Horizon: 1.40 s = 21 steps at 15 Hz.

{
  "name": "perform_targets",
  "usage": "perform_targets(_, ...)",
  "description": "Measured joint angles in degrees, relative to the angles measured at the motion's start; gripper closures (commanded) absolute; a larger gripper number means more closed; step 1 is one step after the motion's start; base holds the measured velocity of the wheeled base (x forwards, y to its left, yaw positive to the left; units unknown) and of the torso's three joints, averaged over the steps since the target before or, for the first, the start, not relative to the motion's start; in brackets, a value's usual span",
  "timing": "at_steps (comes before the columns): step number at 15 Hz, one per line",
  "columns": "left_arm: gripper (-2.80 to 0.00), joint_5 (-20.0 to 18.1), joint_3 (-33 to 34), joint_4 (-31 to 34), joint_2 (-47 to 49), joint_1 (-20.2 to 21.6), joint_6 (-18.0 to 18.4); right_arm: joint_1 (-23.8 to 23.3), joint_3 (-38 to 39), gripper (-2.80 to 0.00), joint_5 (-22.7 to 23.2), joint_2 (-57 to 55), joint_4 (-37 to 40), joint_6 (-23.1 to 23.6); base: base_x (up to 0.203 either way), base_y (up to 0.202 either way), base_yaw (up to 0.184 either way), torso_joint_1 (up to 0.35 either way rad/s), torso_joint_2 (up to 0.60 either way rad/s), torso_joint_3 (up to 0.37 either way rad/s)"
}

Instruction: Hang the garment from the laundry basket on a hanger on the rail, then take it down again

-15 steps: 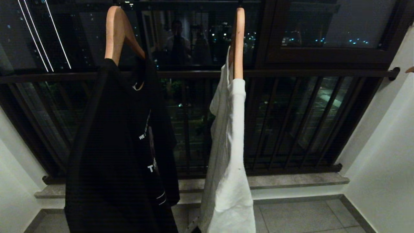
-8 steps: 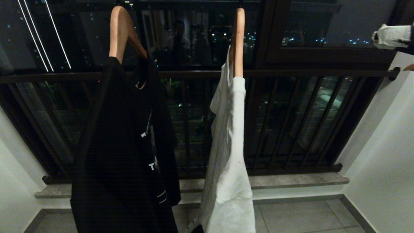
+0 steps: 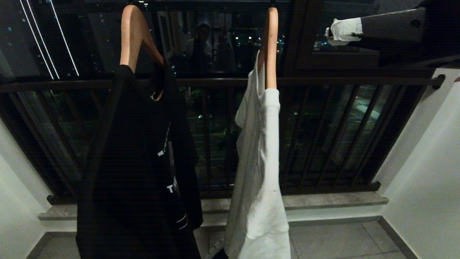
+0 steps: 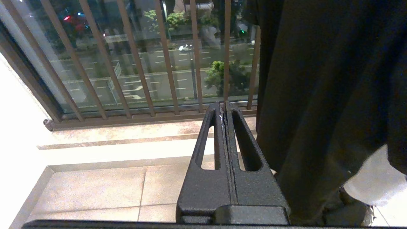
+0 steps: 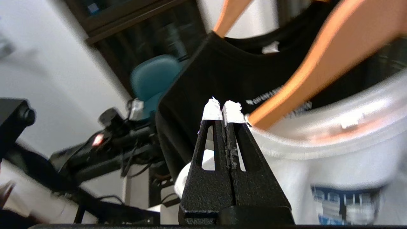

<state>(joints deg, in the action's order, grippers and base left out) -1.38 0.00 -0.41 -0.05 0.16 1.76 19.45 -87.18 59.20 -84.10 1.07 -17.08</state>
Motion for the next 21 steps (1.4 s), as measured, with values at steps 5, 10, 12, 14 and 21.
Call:
perform_targets(5,0.0,0.0,0.0,0.0,0.0,0.0,0.0,-6.9,-1.9,0.0,15.2,-3.8,-1.7,0.4,0.0,0.0,0.0,0.0,0.0,0.0)
perform_targets(10,0.0,0.0,0.0,0.0,0.0,0.0,0.0,-11.6,-0.4,-2.8,27.6,-7.6,-8.4,0.6,0.0,0.0,0.0,0.0,0.0,0.0)
perform_targets(12,0.0,0.0,0.0,0.0,0.0,0.0,0.0,-11.2,-1.8,-2.8,27.9,-10.1,-10.6,0.4,0.0,0.0,0.0,0.0,0.0,0.0)
perform_targets(14,0.0,0.0,0.0,0.0,0.0,0.0,0.0,-10.0,-5.1,-2.8,27.9,-13.3,-11.1,0.2,0.0,0.0,0.0,0.0,0.0,0.0)
perform_targets(21,0.0,0.0,0.0,0.0,0.0,0.0,0.0,-3.6,-15.6,-2.8,23.1,-23.3,-10.9,-2.2,0.0,0.0,0.0,0.0,0.0,0.0)
